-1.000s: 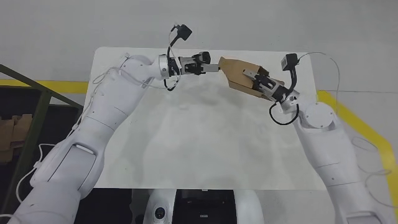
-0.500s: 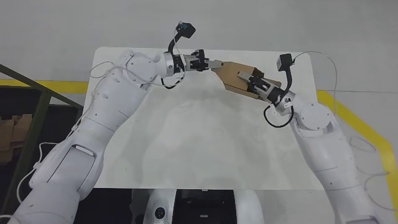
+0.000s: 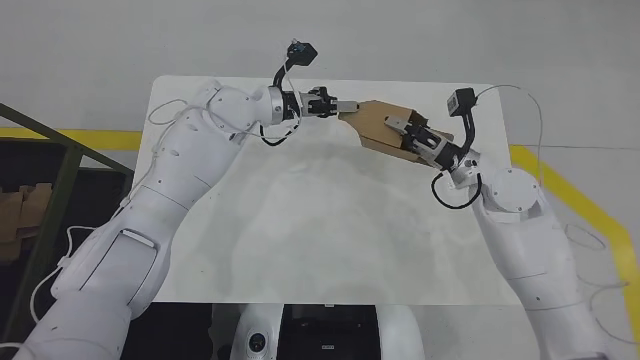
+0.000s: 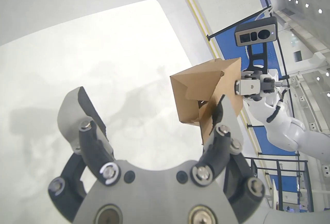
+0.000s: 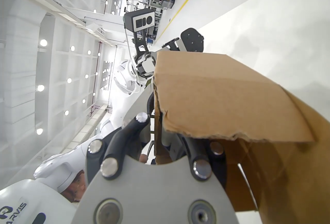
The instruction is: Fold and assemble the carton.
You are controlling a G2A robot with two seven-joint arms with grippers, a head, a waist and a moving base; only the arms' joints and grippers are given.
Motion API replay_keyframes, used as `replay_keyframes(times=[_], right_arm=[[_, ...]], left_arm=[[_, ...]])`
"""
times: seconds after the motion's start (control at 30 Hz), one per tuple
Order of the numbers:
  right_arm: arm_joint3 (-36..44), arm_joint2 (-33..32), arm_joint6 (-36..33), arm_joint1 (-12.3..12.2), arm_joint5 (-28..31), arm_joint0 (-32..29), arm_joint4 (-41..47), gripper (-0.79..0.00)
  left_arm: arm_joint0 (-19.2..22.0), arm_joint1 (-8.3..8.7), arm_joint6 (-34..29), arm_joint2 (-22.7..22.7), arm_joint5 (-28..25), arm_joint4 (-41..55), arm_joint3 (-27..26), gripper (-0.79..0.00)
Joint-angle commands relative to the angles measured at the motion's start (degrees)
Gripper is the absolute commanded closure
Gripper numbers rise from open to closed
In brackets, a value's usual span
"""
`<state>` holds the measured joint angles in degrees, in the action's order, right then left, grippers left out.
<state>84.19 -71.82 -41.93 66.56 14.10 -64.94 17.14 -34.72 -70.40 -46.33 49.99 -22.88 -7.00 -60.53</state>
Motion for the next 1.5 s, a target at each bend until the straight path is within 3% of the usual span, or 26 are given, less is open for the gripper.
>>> replay_keyframes(times=[0.0, 0.2, 0.87, 1.47], right_arm=[[-0.2, -0.1, -0.7, 0.0, 0.1, 0.1, 1.0, 0.000], [-1.4, -0.1, -2.7, 0.1, 0.6, 0.8, 4.2, 0.000], [-4.6, 0.8, -8.6, 0.7, 2.0, 3.3, 12.8, 0.000], [-5.0, -0.1, -10.8, 0.7, 2.6, 3.3, 15.5, 0.000]], left_arm=[[-0.1, -0.07, 0.0, 0.2, -0.7, 0.8, 0.0, -0.785], [-1.2, 0.00, 1.3, 1.7, -4.5, 3.8, -1.2, -0.785], [-1.7, -1.20, -2.8, 1.3, -6.4, 12.8, 1.1, -0.785], [-1.0, -1.82, -3.5, 1.2, -6.0, 13.1, 3.8, -0.785]])
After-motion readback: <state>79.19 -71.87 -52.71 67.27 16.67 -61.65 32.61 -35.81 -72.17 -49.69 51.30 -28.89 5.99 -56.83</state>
